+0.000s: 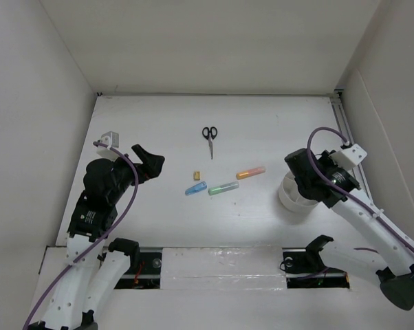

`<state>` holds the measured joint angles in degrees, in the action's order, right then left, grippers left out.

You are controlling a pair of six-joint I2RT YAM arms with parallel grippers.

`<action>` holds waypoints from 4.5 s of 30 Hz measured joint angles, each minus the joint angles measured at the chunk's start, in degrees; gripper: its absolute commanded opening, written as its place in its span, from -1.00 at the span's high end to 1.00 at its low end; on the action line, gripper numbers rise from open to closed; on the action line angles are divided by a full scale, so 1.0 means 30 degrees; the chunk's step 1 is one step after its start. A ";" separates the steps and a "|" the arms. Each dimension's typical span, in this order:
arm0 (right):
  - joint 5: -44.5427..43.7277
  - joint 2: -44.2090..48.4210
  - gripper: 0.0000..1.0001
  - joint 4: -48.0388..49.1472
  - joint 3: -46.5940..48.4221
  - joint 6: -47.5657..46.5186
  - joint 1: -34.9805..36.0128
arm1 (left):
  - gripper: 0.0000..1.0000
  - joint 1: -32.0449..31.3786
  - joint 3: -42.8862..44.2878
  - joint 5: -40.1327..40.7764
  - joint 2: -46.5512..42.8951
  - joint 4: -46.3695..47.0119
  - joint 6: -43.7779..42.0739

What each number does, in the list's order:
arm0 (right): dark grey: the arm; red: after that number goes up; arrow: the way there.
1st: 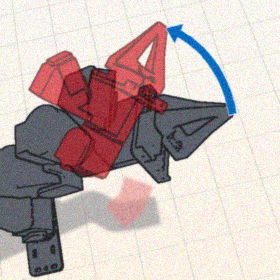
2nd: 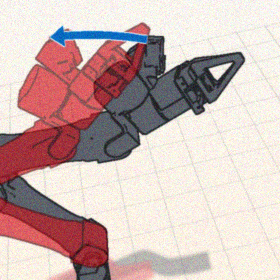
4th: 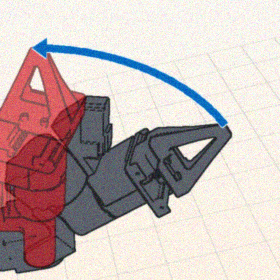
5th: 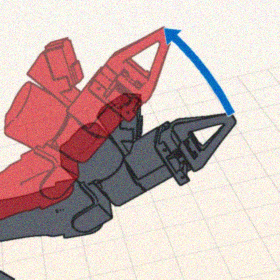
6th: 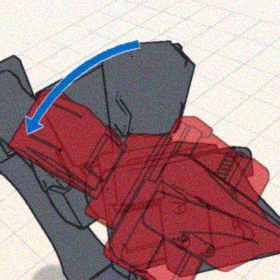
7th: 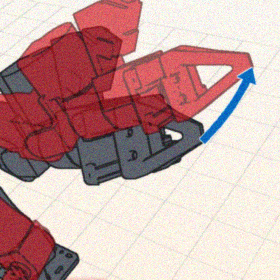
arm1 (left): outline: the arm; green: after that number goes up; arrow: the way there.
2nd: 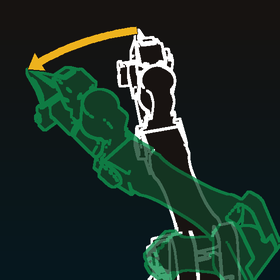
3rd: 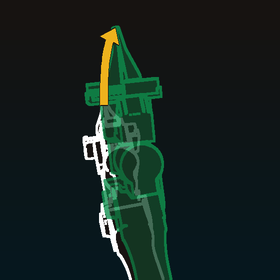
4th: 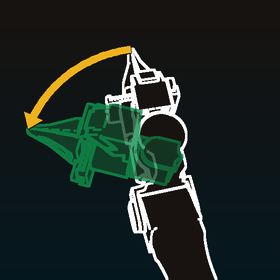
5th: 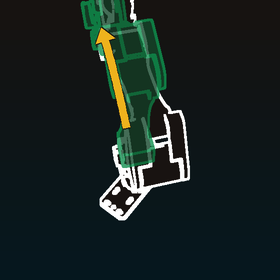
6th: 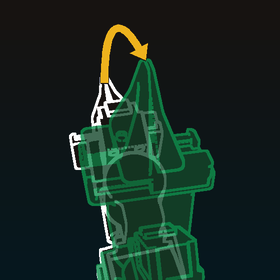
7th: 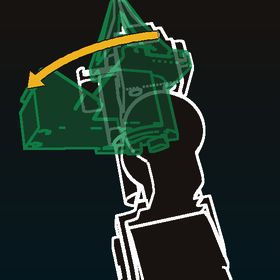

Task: Sort the stationery into containers
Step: Place the pen in the storage box.

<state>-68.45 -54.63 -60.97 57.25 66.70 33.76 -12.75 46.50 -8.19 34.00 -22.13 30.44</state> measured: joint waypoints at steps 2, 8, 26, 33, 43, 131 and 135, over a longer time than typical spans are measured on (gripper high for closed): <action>-0.0481 -0.0291 1.00 -0.0270 0.0000 0.0576 -0.0022 | -1.00 0.0000 0.0000 -0.0058 -0.0007 0.0007 0.0000; -0.1792 -0.0867 1.00 -0.0699 0.0022 0.1603 -0.0022 | -1.00 0.0000 0.0000 -0.0211 0.0000 0.0007 0.0000; -0.3912 -0.5610 1.00 -0.4371 0.0408 0.8896 0.0408 | -1.00 0.0000 0.0000 -0.0692 0.0306 0.0044 -0.0146; -0.4240 -0.5734 1.00 -0.4932 0.0401 1.0214 0.0408 | -1.00 0.0000 0.0000 -0.0787 0.0379 0.0095 -0.0153; -0.4320 -0.6921 1.00 -0.5042 0.0401 1.0367 0.0401 | -1.00 0.0000 0.0000 -0.0794 0.0408 0.0153 -0.0160; -0.2412 -0.3694 -0.98 -0.4852 0.7737 0.3271 0.2310 | -1.00 0.0000 0.0000 -0.0364 0.0933 0.0423 -0.0138; -0.1931 -0.3759 -0.98 -0.1778 0.9537 -0.2907 0.2535 | -1.00 0.0000 0.0000 -0.0146 0.1275 0.0415 -0.0109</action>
<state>-74.24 -65.91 -66.30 85.86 57.98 41.36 -12.75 46.50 -8.62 37.82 -20.88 30.11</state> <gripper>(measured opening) 0.992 0.997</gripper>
